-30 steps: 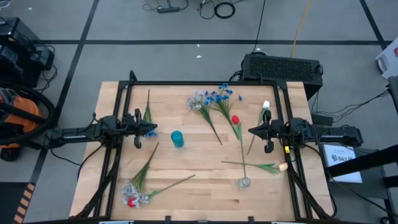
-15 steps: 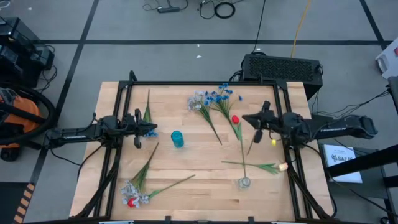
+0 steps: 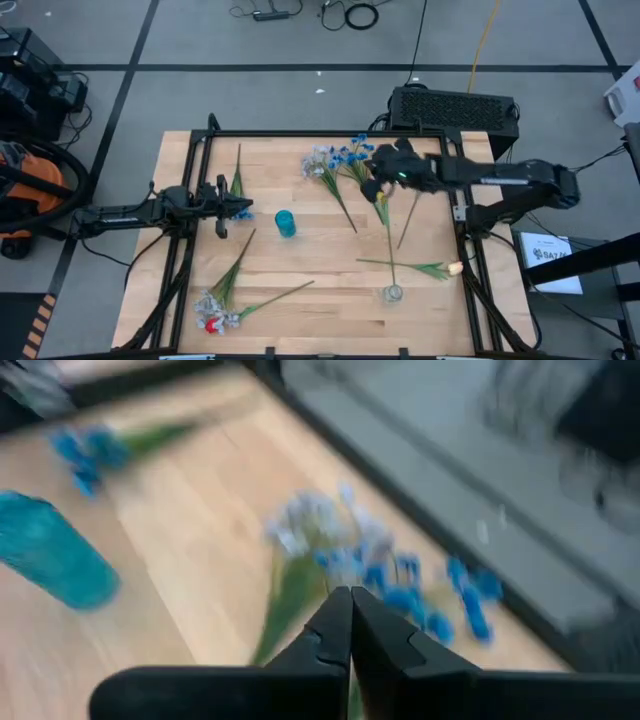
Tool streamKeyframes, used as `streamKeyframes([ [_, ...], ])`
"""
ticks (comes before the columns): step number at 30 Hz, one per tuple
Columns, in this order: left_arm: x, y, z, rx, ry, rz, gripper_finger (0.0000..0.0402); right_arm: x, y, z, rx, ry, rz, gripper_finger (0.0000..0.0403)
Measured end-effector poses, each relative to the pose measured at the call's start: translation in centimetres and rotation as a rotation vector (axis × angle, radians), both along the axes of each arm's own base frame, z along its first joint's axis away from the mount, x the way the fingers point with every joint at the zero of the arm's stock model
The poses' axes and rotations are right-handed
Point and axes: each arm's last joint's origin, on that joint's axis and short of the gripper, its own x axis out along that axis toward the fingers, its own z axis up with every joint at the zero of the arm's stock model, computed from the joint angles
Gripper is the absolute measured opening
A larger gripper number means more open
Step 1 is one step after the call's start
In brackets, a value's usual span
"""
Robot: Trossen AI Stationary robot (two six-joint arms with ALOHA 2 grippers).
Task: Sort flowers into vase by color
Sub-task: Put the right blue flower into the transparent vase
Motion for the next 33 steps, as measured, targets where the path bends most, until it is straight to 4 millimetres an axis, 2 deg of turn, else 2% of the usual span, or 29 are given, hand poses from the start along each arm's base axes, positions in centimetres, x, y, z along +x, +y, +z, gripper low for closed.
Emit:
streamKeyframes([
  [5,0.0,0.0,0.0,0.0,0.0,0.0,0.0002,1.5,-2.7,0.5,0.21,0.163,-0.139,0.0],
  [9,0.0,0.0,0.0,0.0,0.0,0.0,0.0002,1.7,-4.3,-0.7,0.321,0.231,-0.24,0.0],
  [15,0.0,0.0,0.0,0.0,0.001,0.0,0.0002,1.4,-5.7,-2.5,0.412,0.354,-0.292,0.0012],
  [22,0.0,0.0,0.0,0.0,0.001,0.0,0.0002,0.5,-6.1,-4.0,0.451,0.414,-0.34,0.0081],
  [29,0.0,0.0,0.0,0.0,0.0,0.0,0.0002,0.4,-6.7,-6.6,0.481,0.372,-0.315,0.0165],
  [33,0.0,0.0,0.0,0.0,0.0,0.0,0.0002,0.7,-7.6,-7.9,0.518,0.315,-0.285,0.0198],
])
